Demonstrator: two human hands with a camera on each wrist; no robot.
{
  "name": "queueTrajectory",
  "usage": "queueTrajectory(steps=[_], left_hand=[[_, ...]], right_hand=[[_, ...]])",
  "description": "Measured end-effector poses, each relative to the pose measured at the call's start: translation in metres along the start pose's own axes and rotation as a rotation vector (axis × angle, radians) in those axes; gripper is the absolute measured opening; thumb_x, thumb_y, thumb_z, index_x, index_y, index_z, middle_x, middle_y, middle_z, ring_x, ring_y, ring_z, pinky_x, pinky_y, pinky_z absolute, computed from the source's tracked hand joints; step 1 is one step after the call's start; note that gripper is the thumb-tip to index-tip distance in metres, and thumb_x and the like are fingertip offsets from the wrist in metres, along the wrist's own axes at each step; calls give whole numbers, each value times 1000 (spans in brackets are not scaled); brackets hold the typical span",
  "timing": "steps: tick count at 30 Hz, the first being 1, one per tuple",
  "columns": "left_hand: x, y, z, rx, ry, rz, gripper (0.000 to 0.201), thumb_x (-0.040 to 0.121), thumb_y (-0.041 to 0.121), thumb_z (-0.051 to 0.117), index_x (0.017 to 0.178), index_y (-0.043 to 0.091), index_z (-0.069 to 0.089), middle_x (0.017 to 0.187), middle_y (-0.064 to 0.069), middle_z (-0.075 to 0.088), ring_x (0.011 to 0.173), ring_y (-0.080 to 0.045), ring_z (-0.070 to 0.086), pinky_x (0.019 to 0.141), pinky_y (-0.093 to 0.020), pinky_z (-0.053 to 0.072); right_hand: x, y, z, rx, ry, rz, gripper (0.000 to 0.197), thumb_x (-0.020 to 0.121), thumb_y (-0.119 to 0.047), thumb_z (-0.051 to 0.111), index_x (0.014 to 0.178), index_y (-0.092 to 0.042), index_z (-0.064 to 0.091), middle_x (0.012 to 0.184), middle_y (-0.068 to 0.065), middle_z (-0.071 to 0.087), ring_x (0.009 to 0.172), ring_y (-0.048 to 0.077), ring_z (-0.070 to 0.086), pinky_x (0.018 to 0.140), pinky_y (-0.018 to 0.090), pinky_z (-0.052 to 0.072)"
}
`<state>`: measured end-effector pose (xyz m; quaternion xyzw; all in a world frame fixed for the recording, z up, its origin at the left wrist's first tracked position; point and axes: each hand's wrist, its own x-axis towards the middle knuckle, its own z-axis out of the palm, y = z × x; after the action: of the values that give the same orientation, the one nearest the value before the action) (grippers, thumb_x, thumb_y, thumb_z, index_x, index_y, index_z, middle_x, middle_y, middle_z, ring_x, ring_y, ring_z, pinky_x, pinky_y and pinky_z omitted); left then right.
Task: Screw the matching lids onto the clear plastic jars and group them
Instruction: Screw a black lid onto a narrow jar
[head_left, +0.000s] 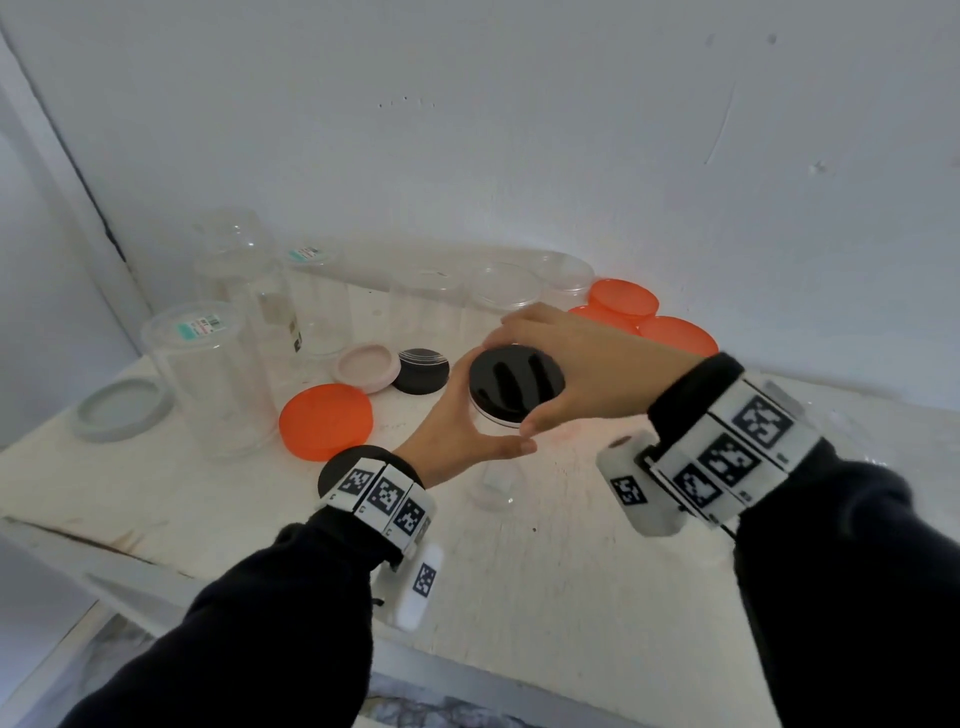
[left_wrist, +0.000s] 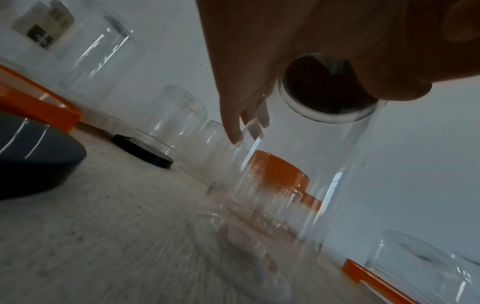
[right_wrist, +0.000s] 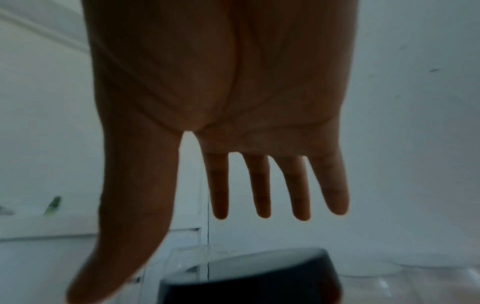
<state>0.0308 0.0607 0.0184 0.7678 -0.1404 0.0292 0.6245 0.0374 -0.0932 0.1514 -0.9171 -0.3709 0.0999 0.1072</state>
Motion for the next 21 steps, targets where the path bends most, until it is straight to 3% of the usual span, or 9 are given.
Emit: queueTrajectory(steps=[3,7,12,21], left_hand=[[1,-1,0,15,20,-20,100,46,47,80,132,22,37,126,8,53,116,2,49,92,-13,39],[1,-3,0,20,6,-34,92,47,44,82,127,26,42,122,12,56,113,6,50,89,-10,40],[2,-5,-2,62,-7,-32,78,61,20,85,125,25,42,118,11,57,109,7,51,84,-3,38],[5,-6,-8,22,-102,-24,75,63,13,83,127,20,43,118,13,55,107,13,50,85,-4,38]], right_hand=[[15,-5,-4,-131,-144,22,82,75,-31,75,143,-30,28,141,-3,36,125,17,38,104,34,36],[25,-9,-8,-220,-260,70,84,77,-28,74,144,-37,24,134,1,39,121,21,42,100,37,40],[30,-10,-11,-262,-313,56,81,75,-22,75,138,-46,30,128,-1,34,114,23,44,94,40,46],[31,-9,-10,-194,-334,-12,78,68,-6,74,129,-40,40,128,-5,31,112,23,44,89,40,49]])
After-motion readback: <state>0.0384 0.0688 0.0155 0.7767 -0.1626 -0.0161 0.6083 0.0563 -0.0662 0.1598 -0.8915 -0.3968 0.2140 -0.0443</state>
